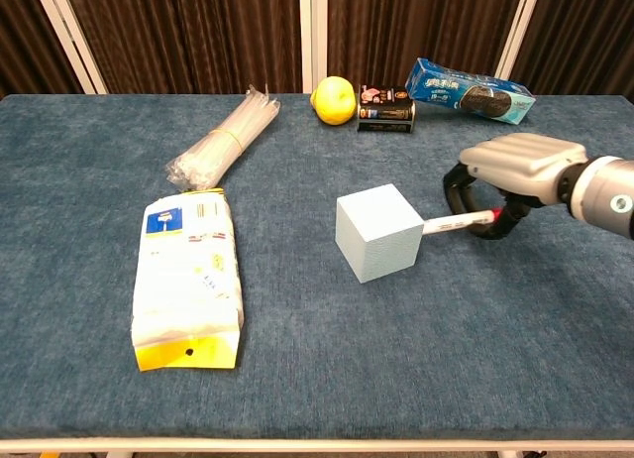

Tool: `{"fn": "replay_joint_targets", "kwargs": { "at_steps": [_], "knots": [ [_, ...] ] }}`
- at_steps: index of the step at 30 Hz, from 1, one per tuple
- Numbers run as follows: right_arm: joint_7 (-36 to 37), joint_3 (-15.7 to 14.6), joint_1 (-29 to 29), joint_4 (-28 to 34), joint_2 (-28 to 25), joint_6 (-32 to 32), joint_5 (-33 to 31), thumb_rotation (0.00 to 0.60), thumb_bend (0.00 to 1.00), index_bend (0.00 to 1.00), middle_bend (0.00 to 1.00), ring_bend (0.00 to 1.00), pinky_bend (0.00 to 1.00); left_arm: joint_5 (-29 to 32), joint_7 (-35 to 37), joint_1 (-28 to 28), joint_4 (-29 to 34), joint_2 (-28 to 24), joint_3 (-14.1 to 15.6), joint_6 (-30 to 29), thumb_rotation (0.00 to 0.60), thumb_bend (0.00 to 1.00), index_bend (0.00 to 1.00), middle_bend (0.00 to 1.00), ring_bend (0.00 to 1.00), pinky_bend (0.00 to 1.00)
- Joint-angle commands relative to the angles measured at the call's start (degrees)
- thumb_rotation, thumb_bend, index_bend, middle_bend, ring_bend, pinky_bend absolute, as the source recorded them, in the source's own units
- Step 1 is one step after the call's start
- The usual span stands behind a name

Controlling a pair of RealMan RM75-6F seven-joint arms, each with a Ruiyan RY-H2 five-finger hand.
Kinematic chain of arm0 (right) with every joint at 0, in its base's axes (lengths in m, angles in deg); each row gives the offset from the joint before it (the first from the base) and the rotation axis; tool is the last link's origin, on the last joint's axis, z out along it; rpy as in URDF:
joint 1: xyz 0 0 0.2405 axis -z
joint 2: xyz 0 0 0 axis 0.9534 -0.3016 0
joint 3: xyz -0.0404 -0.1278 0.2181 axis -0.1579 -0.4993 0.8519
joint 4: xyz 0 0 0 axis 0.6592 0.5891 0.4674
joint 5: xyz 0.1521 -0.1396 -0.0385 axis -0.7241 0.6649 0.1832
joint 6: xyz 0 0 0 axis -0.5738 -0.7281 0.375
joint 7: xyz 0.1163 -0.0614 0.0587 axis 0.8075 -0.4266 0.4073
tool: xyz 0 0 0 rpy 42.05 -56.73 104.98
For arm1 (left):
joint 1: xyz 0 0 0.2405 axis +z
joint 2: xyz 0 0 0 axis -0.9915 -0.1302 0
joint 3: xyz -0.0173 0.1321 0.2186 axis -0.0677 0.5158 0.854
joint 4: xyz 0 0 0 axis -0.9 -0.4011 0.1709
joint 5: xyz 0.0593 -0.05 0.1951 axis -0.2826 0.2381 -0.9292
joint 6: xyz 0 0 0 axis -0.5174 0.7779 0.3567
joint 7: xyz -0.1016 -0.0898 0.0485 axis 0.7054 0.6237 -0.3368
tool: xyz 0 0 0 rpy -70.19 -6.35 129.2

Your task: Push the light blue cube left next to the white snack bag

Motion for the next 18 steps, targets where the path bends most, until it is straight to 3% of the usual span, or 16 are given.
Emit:
{"fn": "replay_joint_targets", "kwargs": {
  "at_steps": [1,18],
  "knots": [
    [-0.94,0.33,-1.42,0.60,1.19,-0.98,-1.05,0.600,0.48,0.64,0.57,0.17,0.13,-0.04,-0.25,0.00,0.24,-0.09,0.02,0.00,0.600,0.05,0.22,0.15,0.12,0.10],
    [-8.44,2.46,-10.37,0.20,9.58,-2.49,-10.74,0.600,0.48,0.64,0.58,0.18,0.13,-0.10,-0.47,0.82,0.90,-0.74,0.18,-1.00,0.600,0.05,0.22,0.15,0.12,0.10]
  ]
}}
